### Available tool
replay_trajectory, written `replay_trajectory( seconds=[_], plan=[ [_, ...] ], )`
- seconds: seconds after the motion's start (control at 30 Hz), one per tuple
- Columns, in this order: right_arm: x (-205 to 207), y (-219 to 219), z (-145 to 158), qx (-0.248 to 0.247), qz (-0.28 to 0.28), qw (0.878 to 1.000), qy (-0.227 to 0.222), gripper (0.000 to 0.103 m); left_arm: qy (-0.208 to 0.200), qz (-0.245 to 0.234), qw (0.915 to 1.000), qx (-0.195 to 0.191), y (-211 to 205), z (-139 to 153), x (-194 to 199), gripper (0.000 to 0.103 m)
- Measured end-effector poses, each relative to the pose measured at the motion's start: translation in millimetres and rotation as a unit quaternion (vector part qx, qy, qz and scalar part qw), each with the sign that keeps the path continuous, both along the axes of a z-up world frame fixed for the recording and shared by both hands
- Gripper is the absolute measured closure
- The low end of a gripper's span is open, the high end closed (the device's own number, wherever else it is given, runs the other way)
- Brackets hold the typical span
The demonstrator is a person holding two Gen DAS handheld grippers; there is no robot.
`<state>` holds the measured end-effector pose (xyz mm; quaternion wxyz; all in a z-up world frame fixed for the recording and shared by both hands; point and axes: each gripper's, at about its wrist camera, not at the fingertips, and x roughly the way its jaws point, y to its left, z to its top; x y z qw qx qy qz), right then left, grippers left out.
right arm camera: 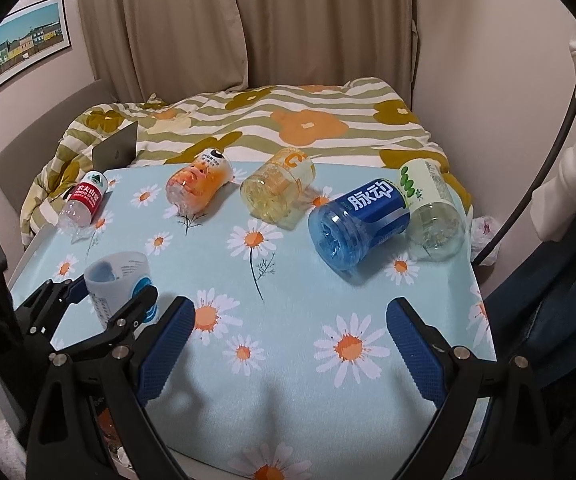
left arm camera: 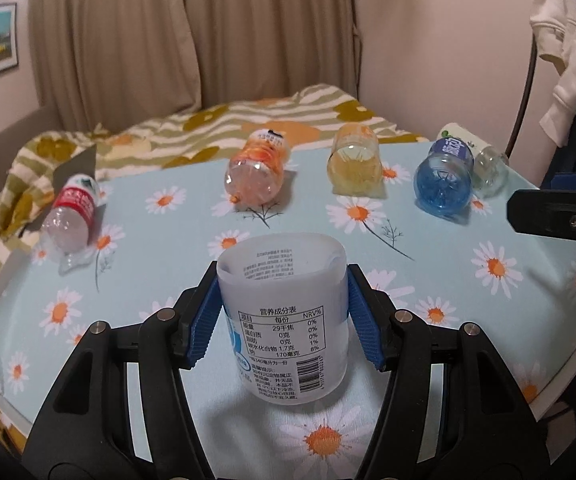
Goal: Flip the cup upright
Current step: 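Lift and rotate the white cup with the left gripper until its rim faces up, then set the white cup upright on the tablecloth and open the left gripper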
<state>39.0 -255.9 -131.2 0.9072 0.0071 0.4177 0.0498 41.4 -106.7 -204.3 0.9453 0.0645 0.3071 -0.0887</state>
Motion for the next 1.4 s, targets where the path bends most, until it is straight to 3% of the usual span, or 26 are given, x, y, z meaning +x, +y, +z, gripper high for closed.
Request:
replay_trajectory(
  seconds=[0.2,0.67,0.73,0.77,0.8,0.83,1.03,1.23,1.4],
  plan=[
    [-3,4,-3,-0.001,0.000,1.000,0.003,0.007,-0.003,-0.007,0.9996,0.026,-5,0,-11,0.036],
    [-3,18,3,0.002,0.007,1.000,-0.007,0.007,0.034,-0.002,0.9993,0.014,7,0,-13,0.034],
    [-3,19,6,0.002,0.005,1.000,-0.009,0.007,0.042,0.000,0.9990,0.017,7,1,-11,0.027],
    [-3,19,8,0.002,0.005,1.000,-0.010,0.007,0.045,0.002,0.9989,0.016,8,3,-11,0.013],
    [-4,20,10,0.001,0.004,1.000,-0.011,0.007,0.043,0.005,0.9990,0.014,10,7,-12,0.004],
    [-5,20,13,0.001,0.003,1.000,-0.012,0.007,0.039,0.008,0.9991,0.011,13,13,-14,0.003],
    [-10,19,46,0.004,0.003,1.000,-0.015,0.007,0.046,0.023,0.9986,0.009,31,64,-17,0.003],
    [-15,22,86,0.018,-0.010,1.000,0.010,0.007,0.087,0.040,0.9954,-0.003,60,124,-24,0.000],
    [-29,36,108,-0.013,-0.016,0.999,0.027,0.007,0.120,0.057,0.9911,-0.006,78,154,-32,0.000]
  ],
)
